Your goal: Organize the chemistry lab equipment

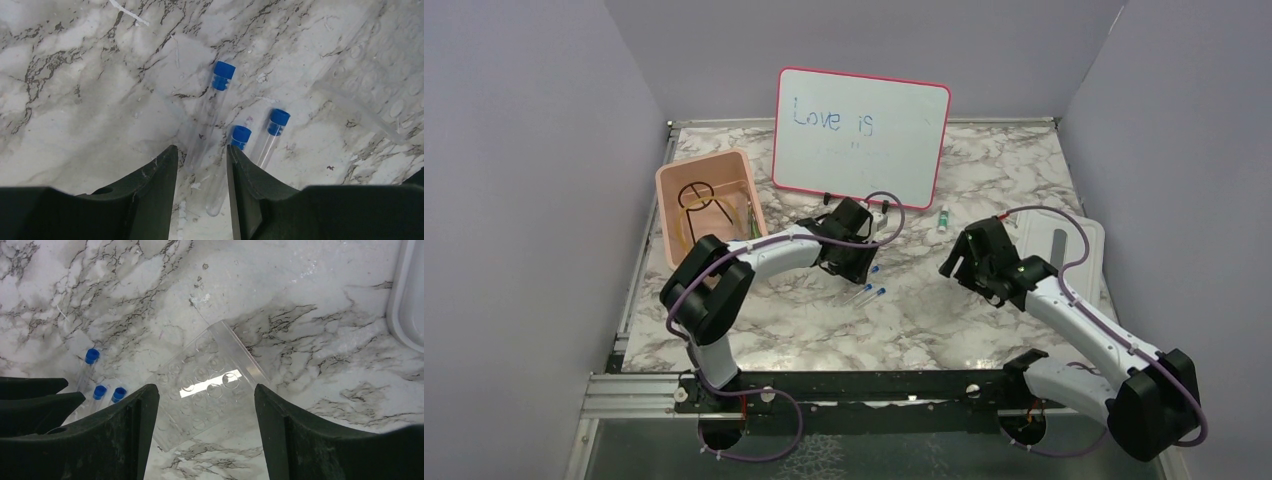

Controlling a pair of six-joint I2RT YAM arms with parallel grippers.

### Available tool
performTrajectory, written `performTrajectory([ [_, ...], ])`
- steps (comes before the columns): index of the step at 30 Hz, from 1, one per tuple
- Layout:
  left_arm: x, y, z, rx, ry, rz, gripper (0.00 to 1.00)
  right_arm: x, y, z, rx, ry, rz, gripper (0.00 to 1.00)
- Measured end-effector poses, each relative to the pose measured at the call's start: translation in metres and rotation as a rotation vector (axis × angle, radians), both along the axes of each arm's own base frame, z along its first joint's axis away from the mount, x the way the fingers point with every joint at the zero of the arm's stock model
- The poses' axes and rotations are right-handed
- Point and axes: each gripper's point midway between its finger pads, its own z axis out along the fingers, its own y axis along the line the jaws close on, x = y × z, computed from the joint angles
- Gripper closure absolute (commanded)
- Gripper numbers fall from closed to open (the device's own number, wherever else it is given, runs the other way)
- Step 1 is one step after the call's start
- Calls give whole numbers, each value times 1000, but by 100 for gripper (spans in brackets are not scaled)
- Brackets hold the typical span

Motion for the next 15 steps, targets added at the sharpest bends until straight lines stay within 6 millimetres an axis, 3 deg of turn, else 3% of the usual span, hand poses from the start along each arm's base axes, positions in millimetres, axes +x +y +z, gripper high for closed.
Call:
performTrajectory([
  [12,17,-5,-18,138,-58,-28,70,-19,-4,-5,14,38,-1,24],
  [15,16,-5,-20,185,-90,-43,78,-27,-3,-7,44,43,4,24],
])
